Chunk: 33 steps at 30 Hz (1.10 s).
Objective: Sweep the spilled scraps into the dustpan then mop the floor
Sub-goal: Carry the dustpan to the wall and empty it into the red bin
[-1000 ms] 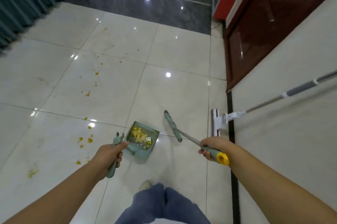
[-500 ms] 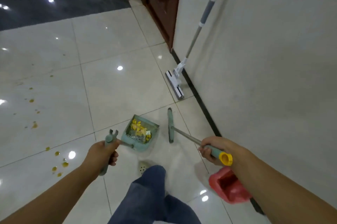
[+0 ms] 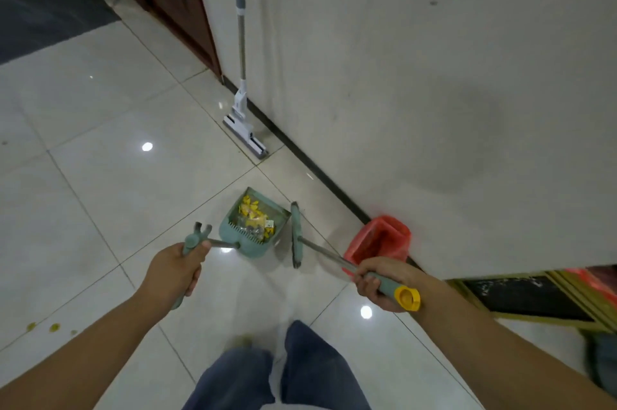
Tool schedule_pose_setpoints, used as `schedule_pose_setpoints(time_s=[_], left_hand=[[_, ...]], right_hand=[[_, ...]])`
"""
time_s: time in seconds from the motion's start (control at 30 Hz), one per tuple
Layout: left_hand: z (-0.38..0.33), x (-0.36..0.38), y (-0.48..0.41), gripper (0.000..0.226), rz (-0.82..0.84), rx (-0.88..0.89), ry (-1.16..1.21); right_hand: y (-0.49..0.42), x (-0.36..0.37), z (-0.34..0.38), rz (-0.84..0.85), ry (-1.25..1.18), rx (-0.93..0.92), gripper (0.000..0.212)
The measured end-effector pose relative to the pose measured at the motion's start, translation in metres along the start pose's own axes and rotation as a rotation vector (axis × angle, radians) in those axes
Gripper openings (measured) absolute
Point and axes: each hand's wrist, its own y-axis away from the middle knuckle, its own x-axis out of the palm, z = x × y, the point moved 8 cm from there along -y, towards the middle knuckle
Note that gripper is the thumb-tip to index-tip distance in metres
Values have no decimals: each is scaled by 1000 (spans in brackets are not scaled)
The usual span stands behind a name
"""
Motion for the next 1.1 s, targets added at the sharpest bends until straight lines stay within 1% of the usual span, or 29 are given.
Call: schedule_pose_setpoints(time_s=[0.07, 0.2, 0.33, 0.5, 0.6, 0.67, 0.8, 0.9, 1.1], left_hand=[[-3, 3, 5, 39, 57, 42, -14], [-4, 7, 14, 40, 186, 129, -80], [3, 6, 28, 42, 294, 212, -153], [15, 9, 50, 42, 376, 255, -199], [12, 13, 68, 44, 393, 311, -270], [9, 15, 81, 43, 393, 338, -301], [4, 20, 101, 40, 380, 338, -281], [0, 31, 121, 38, 382, 358, -289], [-4, 67, 170, 40, 364, 468, -423]], right_hand=[[10, -9, -19, 3, -85, -36, 2], [25, -25, -65, -36, -243, -95, 11], [36, -36, -121, -112, -293, -99, 23], [54, -45, -183, -191, -347, -110, 21], [68, -54, -213, -212, -379, -137, 21], [79, -60, -228, -192, -394, -163, 17], [93, -80, -259, -154, -406, -156, 16], [95, -97, -279, -137, -382, -135, 16], [98, -138, -315, -180, -257, -97, 9]])
